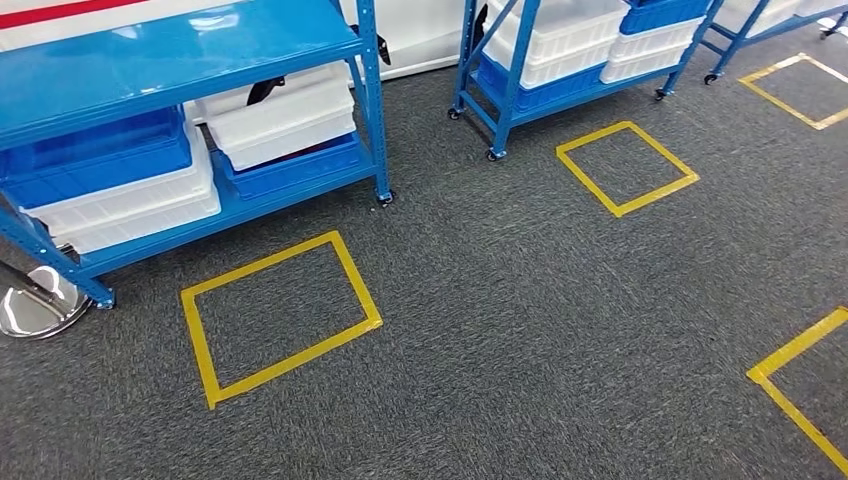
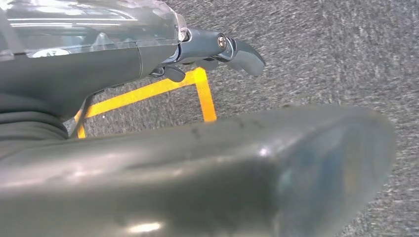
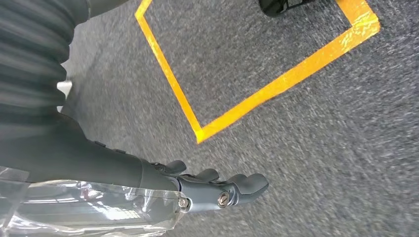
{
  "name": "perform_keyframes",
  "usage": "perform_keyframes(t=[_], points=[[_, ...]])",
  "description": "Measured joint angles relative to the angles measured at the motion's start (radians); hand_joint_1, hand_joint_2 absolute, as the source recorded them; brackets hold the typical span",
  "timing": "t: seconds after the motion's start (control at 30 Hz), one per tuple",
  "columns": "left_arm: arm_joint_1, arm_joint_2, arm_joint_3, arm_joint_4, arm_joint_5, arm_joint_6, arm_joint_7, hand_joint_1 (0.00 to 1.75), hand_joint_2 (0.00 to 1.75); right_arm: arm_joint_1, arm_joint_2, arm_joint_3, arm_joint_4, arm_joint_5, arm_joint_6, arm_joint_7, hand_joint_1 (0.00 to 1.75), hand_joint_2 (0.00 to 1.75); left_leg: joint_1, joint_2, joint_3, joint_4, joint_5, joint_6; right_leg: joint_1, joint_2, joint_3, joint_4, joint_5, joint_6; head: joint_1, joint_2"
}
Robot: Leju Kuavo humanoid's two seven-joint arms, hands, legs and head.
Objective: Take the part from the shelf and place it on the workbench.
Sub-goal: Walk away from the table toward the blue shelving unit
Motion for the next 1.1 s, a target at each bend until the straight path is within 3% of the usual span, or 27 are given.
perform_keyframes(t=[0.03, 0.07, 0.13, 0.2, 0.27, 0.3, 0.37, 0.4, 0.43, 0.5, 0.53, 0.57, 0.6, 0.67, 0.7, 0.77, 0.8, 0.83, 0.9, 0.93, 0.97, 1.0, 1.03, 1.1], points=[[0.000, -0.001, 0.001, 0.000, 0.000, 0.000, -0.001, 0.00, 0.00, 0.001, 0.000, 0.000, -0.001, 0.000, 0.001, -0.001, 0.00, 1.75, 0.000, -0.016, 0.001, 0.001, 0.000, -0.001, -0.001, 0.003, 0.004, -0.015, 0.024, 0.000, 0.000, 0.000], [0.001, -0.002, 0.002, 0.000, 0.001, 0.000, -0.001, 0.00, 0.00, 0.001, 0.000, 0.000, -0.003, 0.001, 0.002, -0.003, 0.00, 1.75, 0.001, -0.032, 0.002, 0.003, 0.000, -0.003, -0.003, 0.010, 0.026, -0.068, 0.064, -0.001, 0.000, 0.000], [-0.001, -0.005, 0.004, 0.000, 0.003, 0.000, -0.003, 0.00, 0.00, 0.004, 0.001, 0.000, -0.008, 0.003, 0.007, -0.007, 0.00, 1.75, 0.001, -0.062, -0.001, 0.009, -0.002, -0.011, -0.010, 0.064, 0.082, -0.206, 0.132, -0.005, 0.000, 0.000], [-0.004, -0.006, 0.007, 0.000, 0.003, 0.000, -0.005, 0.00, 0.00, 0.006, 0.003, -0.001, -0.012, 0.005, 0.011, -0.008, 0.00, 1.75, 0.001, -0.087, -0.010, 0.013, -0.001, -0.025, -0.012, 0.105, 0.106, -0.270, 0.148, -0.010, 0.000, 0.000], [-0.003, -0.006, 0.010, -0.001, 0.001, 0.001, -0.007, 0.00, 0.00, 0.005, 0.007, -0.002, -0.017, 0.006, 0.014, -0.009, 0.00, 1.75, 0.004, -0.109, -0.019, 0.011, 0.003, -0.040, -0.009, 0.088, 0.106, -0.274, 0.148, -0.020, 0.000, 0.000], [-0.001, -0.006, 0.011, -0.001, -0.001, 0.001, -0.008, 0.00, 0.00, 0.005, 0.011, -0.003, -0.021, 0.007, 0.015, -0.009, 0.00, 1.75, 0.004, -0.098, -0.023, 0.015, 0.000, -0.045, -0.009, 0.074, 0.108, -0.278, 0.150, -0.029, 0.000, 0.000], [-0.001, -0.005, 0.011, -0.001, -0.003, 0.002, -0.010, 0.00, 0.00, 0.006, 0.018, -0.007, -0.029, 0.008, 0.016, -0.008, 0.00, 1.75, 0.003, -0.042, -0.050, 0.072, -0.037, -0.052, -0.010, 0.041, 0.112, -0.287, 0.153, -0.045, -0.004, 0.000], [-0.003, -0.005, 0.011, -0.001, -0.004, 0.002, -0.010, 0.00, 0.00, 0.009, 0.020, -0.010, -0.032, 0.008, 0.017, -0.008, 0.00, 1.75, 0.003, -0.008, -0.077, 0.131, -0.071, -0.054, -0.007, 0.023, 0.114, -0.288, 0.152, -0.050, -0.006, 0.000], [-0.005, -0.005, 0.011, -0.001, -0.005, 0.002, -0.011, 0.00, 0.00, 0.011, 0.023, -0.014, -0.035, 0.008, 0.018, -0.007, 0.00, 1.75, 0.003, 0.011, -0.111, 0.202, -0.106, -0.056, -0.004, 0.004, 0.114, -0.288, 0.151, -0.054, -0.008, 0.000], [-0.006, -0.005, 0.011, -0.001, -0.008, 0.001, -0.012, 0.00, 0.00, 0.012, 0.027, -0.020, -0.040, 0.008, 0.019, -0.006, 0.00, 1.75, 0.004, 0.024, -0.153, 0.297, -0.137, -0.060, 0.001, -0.033, 0.114, -0.287, 0.148, -0.057, -0.008, 0.000], [-0.005, -0.005, 0.011, -0.001, -0.009, 0.001, -0.013, 0.00, 0.00, 0.011, 0.028, -0.022, -0.044, 0.008, 0.020, -0.005, 0.00, 1.75, 0.004, 0.027, -0.146, 0.291, -0.125, -0.061, 0.003, -0.049, 0.115, -0.286, 0.146, -0.057, -0.008, 0.000], [-0.004, -0.005, 0.012, -0.001, -0.010, 0.001, -0.014, 0.00, 0.00, 0.010, 0.030, -0.023, -0.046, 0.008, 0.022, -0.005, 0.00, 1.75, 0.004, 0.033, -0.118, 0.245, -0.097, -0.059, 0.004, -0.062, 0.118, -0.286, 0.144, -0.056, -0.008, 0.000], [-0.003, -0.005, 0.012, -0.001, -0.012, 0.001, -0.017, 0.00, 0.00, 0.010, 0.032, -0.025, -0.049, 0.008, 0.024, -0.004, 0.00, 1.75, 0.003, 0.049, -0.076, 0.173, -0.063, -0.055, 0.005, -0.075, 0.122, -0.286, 0.142, -0.054, -0.008, 0.000], [-0.005, -0.005, 0.012, -0.001, -0.013, 0.001, -0.024, 0.00, 0.00, 0.008, 0.036, -0.028, -0.053, 0.008, 0.029, -0.002, 0.00, 1.75, -0.004, 0.086, -0.009, 0.052, -0.024, -0.042, 0.010, -0.097, 0.129, -0.284, 0.136, -0.046, -0.007, 0.000], [-0.007, -0.004, 0.012, -0.001, -0.014, 0.001, -0.027, 0.00, 0.00, 0.008, 0.038, -0.031, -0.054, 0.008, 0.031, 0.000, 0.00, 1.75, -0.007, 0.098, 0.004, 0.024, -0.018, -0.035, 0.012, -0.106, 0.133, -0.284, 0.134, -0.041, -0.007, 0.000], [-0.006, -0.003, 0.012, -0.001, -0.015, 0.002, -0.030, 0.00, 0.00, 0.004, 0.041, -0.038, -0.056, 0.008, 0.031, 0.002, 0.00, 1.75, -0.010, 0.084, 0.002, 0.015, -0.017, -0.024, 0.013, -0.124, 0.138, -0.285, 0.133, -0.030, -0.006, 0.000], [-0.005, -0.003, 0.012, -0.001, -0.016, 0.001, -0.031, 0.00, 0.00, 0.002, 0.042, -0.040, -0.057, 0.008, 0.031, 0.003, 0.00, 1.31, -0.008, 0.074, 0.003, 0.011, -0.013, -0.019, 0.011, -0.121, 0.141, -0.283, 0.130, -0.024, -0.006, 0.000], [-0.004, -0.003, 0.012, -0.001, -0.018, 0.001, -0.032, 0.00, 0.00, 0.001, 0.043, -0.042, -0.057, 0.008, 0.030, 0.003, 0.00, 0.87, -0.005, 0.064, 0.005, 0.006, -0.009, -0.014, 0.009, -0.101, 0.137, -0.271, 0.118, -0.019, -0.006, 0.000], [-0.006, -0.003, 0.012, -0.001, -0.020, 0.000, -0.034, 0.00, 0.00, 0.001, 0.043, -0.046, -0.058, 0.008, 0.028, 0.004, 0.00, 0.00, 0.002, 0.047, 0.006, -0.002, 0.001, -0.004, 0.004, -0.040, 0.101, -0.192, 0.065, -0.010, -0.003, 0.000], [-0.008, -0.003, 0.012, -0.001, -0.021, -0.001, -0.037, 0.00, 0.00, 0.002, 0.043, -0.050, -0.058, 0.004, 0.025, 0.002, 0.00, 0.00, 0.002, 0.039, 0.003, -0.002, 0.003, 0.000, 0.003, -0.015, 0.067, -0.125, 0.031, -0.008, -0.002, 0.000], [-0.009, -0.003, 0.012, -0.001, -0.021, -0.003, -0.040, 0.00, 0.00, 0.003, 0.043, -0.054, -0.058, -0.001, 0.022, -0.002, 0.00, 0.00, 0.002, 0.031, 0.000, -0.002, 0.003, 0.002, 0.002, -0.005, 0.032, -0.059, 0.006, -0.007, -0.001, 0.000], [-0.009, -0.003, 0.012, -0.001, -0.020, -0.005, -0.044, 0.00, 0.00, 0.003, 0.043, -0.060, -0.058, -0.008, 0.018, -0.006, 0.00, 0.00, 0.001, 0.022, -0.001, -0.001, 0.001, 0.002, 0.001, 0.000, 0.006, -0.013, -0.001, -0.005, -0.001, 0.000], [-0.008, -0.003, 0.012, -0.001, -0.020, -0.009, -0.047, 0.00, 0.00, 0.002, 0.043, -0.065, -0.058, -0.016, 0.015, -0.010, 0.00, 0.00, 0.001, 0.014, 0.000, -0.001, -0.002, 0.002, 0.000, 0.002, -0.004, -0.003, 0.013, -0.005, 0.000, 0.000], [-0.006, -0.003, 0.012, -0.001, -0.019, -0.017, -0.054, 0.00, 0.00, 0.002, 0.043, -0.076, -0.058, -0.028, 0.013, -0.015, 0.00, 0.00, 0.002, 0.001, 0.008, 0.002, -0.011, -0.003, -0.004, 0.003, 0.033, -0.099, 0.092, -0.004, 0.000, 0.000]])
